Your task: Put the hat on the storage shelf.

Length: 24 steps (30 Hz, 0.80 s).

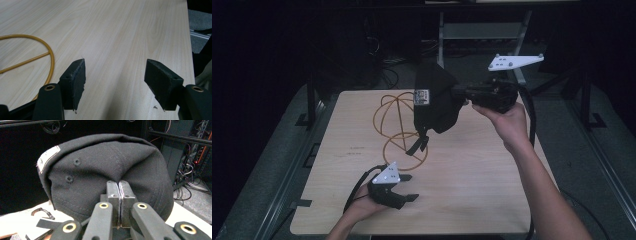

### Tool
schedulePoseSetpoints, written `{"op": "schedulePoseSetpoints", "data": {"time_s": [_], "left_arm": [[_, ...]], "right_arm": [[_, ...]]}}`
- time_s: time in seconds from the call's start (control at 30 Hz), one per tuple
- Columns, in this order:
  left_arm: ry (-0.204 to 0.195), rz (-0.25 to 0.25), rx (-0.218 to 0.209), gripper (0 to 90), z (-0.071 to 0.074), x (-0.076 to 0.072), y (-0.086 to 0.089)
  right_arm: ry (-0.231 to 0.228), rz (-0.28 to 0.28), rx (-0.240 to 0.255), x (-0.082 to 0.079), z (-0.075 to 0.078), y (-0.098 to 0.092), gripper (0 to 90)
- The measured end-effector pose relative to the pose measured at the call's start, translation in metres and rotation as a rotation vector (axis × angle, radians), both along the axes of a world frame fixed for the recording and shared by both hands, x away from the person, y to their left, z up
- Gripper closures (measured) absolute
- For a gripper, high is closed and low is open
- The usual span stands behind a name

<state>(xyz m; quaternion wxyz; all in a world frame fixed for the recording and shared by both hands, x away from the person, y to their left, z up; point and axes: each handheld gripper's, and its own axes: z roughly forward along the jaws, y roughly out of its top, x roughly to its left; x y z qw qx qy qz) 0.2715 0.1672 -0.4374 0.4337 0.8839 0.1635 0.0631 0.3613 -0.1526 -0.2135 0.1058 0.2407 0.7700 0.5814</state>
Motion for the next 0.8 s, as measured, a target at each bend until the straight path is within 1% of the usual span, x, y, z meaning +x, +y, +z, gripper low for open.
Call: {"op": "schedulePoseSetpoints", "data": {"time_s": [0.03,0.07,0.13,0.17,0.2,0.23,0.27,0.3,0.33,0.37,0.43,0.47,0.5,0.53,0.57,0.6,0.63,0.67,0.7,0.73,0.77,0.8], "left_arm": [[0.000,0.000,0.001,33.1,0.000,0.000,0.000],[0.000,0.000,0.001,33.1,0.000,0.000,0.000],[0.006,0.004,-0.006,33.1,0.000,0.000,0.000],[0.006,0.002,-0.005,33.1,0.000,0.000,0.000],[0.006,0.002,-0.005,33.1,0.000,0.000,0.000],[0.001,0.001,-0.001,33.1,0.000,0.000,0.000],[-0.002,0.000,0.004,33.1,0.000,0.001,0.001],[-0.002,-0.002,0.004,33.1,0.000,0.001,0.001],[-0.002,-0.002,0.004,33.1,0.000,0.001,0.001],[-0.001,-0.001,0.002,33.1,0.000,0.001,0.001],[0.002,0.002,-0.002,33.1,0.001,0.001,0.002],[0.002,0.002,-0.002,33.1,0.001,0.001,0.002],[0.006,0.004,-0.007,33.1,0.000,0.002,0.002],[0.006,0.004,-0.007,33.1,0.000,0.002,0.002],[0.005,0.003,-0.007,33.1,0.000,0.002,0.002],[0.005,0.003,-0.007,33.1,0.000,0.002,0.002],[0.005,0.001,-0.010,33.1,0.000,0.002,0.002],[0.005,0.001,-0.010,33.1,0.000,0.002,0.002],[0.004,-0.002,-0.009,33.1,-0.001,0.002,0.001],[0.004,-0.002,-0.009,33.1,-0.001,0.002,0.001],[0.006,-0.002,-0.009,33.1,-0.001,0.001,0.001],[0.004,-0.005,-0.004,33.1,-0.001,0.001,0.001]], "right_arm": [[-0.001,0.001,-0.006,0.002,0.004,0.005,89.2],[-0.001,0.001,-0.006,0.002,0.004,0.005,89.2],[-0.004,0.002,-0.011,0.004,0.007,0.010,89.2],[-0.004,0.008,-0.017,0.006,0.010,0.016,89.2],[-0.004,0.008,-0.017,0.006,0.010,0.016,89.2],[-0.006,0.011,-0.027,0.007,0.012,0.022,89.2],[-0.006,0.011,-0.027,0.007,0.012,0.022,89.2],[-0.009,0.018,-0.040,0.009,0.015,0.029,89.2],[-0.009,0.018,-0.040,0.009,0.015,0.029,89.2],[-0.009,0.023,-0.055,0.011,0.017,0.037,89.2],[-0.012,0.031,-0.071,0.014,0.019,0.044,89.2],[-0.012,0.031,-0.071,0.014,0.019,0.044,89.2],[-0.009,0.034,-0.089,0.016,0.020,0.052,89.2],[-0.009,0.034,-0.089,0.016,0.020,0.052,89.2],[-0.011,0.042,-0.105,0.019,0.021,0.060,89.2],[-0.015,0.045,-0.115,0.021,0.021,0.065,89.2],[-0.014,0.048,-0.120,0.022,0.021,0.069,89.2],[-0.014,0.048,-0.120,0.022,0.021,0.069,89.2],[-0.007,0.057,-0.136,0.024,0.022,0.078,89.2],[-0.007,0.057,-0.136,0.024,0.022,0.078,89.2],[-0.018,0.066,-0.151,0.026,0.021,0.082,89.2],[-0.016,0.077,-0.172,0.029,0.022,0.091,89.1]]}}
